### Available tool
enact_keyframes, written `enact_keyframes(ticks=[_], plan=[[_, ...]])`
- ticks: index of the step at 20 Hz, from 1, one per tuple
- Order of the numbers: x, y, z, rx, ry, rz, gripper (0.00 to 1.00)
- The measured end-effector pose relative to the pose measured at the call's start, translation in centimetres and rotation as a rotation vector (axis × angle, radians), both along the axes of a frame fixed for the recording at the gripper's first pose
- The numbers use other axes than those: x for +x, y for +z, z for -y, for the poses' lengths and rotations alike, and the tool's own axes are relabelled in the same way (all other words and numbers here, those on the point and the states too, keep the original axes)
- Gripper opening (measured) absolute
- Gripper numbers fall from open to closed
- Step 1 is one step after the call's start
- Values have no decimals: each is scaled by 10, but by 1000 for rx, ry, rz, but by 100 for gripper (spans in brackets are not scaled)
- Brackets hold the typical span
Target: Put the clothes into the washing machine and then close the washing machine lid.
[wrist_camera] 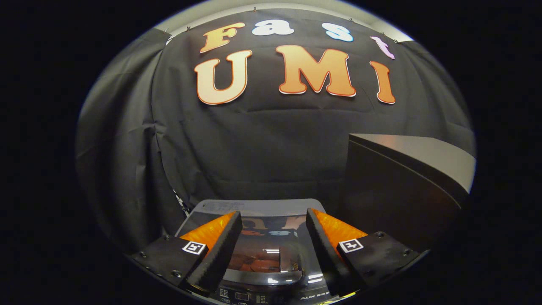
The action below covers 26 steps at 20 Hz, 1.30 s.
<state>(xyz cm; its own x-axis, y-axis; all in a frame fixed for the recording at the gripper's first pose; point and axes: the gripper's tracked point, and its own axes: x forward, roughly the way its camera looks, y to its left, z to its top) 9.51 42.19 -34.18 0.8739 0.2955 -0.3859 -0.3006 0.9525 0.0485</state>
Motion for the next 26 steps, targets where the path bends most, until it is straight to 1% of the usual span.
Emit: enact_keyframes(ticks=[4,7,11,13,16,18,21,26], plan=[[-8,41,0,21,33,51,98],[-12,78,5,46,37,70,98],[-32,126,13,66,50,121,98],[-41,148,23,61,58,146,98],[-58,181,35,98,81,161,98],[-65,200,49,114,79,172,98],[-75,232,72,100,67,232,98],[-103,260,112,84,69,285,98]])
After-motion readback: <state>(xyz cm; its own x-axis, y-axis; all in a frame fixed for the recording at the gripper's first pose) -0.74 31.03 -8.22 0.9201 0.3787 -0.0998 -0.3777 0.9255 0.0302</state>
